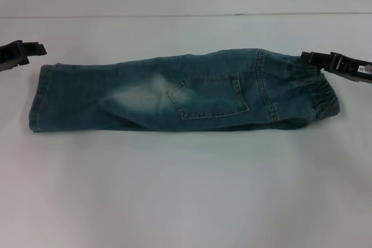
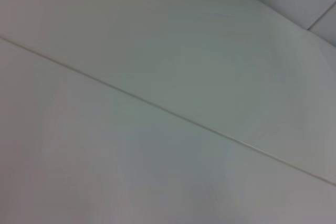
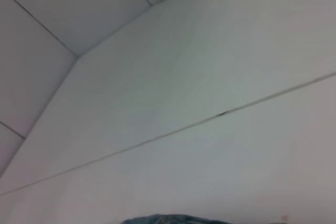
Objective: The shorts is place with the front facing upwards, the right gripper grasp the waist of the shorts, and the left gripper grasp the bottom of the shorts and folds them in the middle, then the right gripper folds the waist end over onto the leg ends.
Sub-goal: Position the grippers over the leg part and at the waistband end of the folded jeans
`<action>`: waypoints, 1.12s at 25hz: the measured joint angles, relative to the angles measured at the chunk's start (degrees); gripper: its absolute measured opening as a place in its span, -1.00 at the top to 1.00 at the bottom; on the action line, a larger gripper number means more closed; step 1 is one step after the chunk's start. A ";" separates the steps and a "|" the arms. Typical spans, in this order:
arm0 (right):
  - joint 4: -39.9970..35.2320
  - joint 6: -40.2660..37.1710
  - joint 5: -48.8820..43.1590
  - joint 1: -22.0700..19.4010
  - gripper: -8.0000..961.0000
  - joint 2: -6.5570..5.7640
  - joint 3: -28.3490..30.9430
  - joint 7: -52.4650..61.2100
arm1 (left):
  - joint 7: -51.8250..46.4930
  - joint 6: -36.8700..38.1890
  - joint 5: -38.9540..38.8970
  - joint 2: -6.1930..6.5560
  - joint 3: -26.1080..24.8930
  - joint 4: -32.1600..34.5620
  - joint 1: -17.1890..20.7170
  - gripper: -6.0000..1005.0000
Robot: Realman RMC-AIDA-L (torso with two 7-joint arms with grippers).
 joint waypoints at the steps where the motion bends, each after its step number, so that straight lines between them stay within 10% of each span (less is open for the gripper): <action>1: -0.01 0.00 -0.04 0.00 0.25 -0.23 -0.69 0.66 | 0.03 -0.02 -0.01 -0.02 0.00 -0.02 0.00 0.40; 13: -0.82 -2.67 -2.51 -0.72 -0.33 -4.19 -3.05 4.82 | 4.11 6.22 -6.98 -0.10 -0.35 -0.08 0.77 -0.69; 18: -3.18 -7.29 -2.92 -1.64 -0.75 -6.65 -3.00 7.20 | 11.08 11.54 -11.09 -0.37 -0.51 0.14 1.71 -0.69; 28: -16.86 -27.04 -4.16 -3.59 -0.75 -11.27 -3.05 16.16 | 28.89 38.56 -18.26 -0.67 0.18 2.11 4.08 -0.67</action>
